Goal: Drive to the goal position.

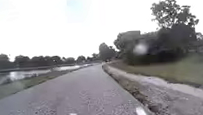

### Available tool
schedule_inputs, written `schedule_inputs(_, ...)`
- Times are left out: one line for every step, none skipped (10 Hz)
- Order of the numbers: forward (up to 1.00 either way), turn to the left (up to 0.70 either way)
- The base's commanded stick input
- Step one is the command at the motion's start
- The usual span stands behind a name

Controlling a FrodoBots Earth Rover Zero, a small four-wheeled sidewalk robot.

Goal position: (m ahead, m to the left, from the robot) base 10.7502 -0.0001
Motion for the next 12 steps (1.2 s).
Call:
schedule_inputs(0.85,0.0)
schedule_inputs(0.85,0.08)
schedule_inputs(0.85,0.2)
schedule_inputs(0.85,0.32)
schedule_inputs(0.85,0.31)
schedule_inputs(0.85,0.22)
schedule_inputs(0.85,0.33)
schedule_inputs(0.85,0.28)
schedule_inputs(0.85,0.21)
schedule_inputs(0.85,0.15)
schedule_inputs(0.85,0.0)
schedule_inputs(0.85,0.0)
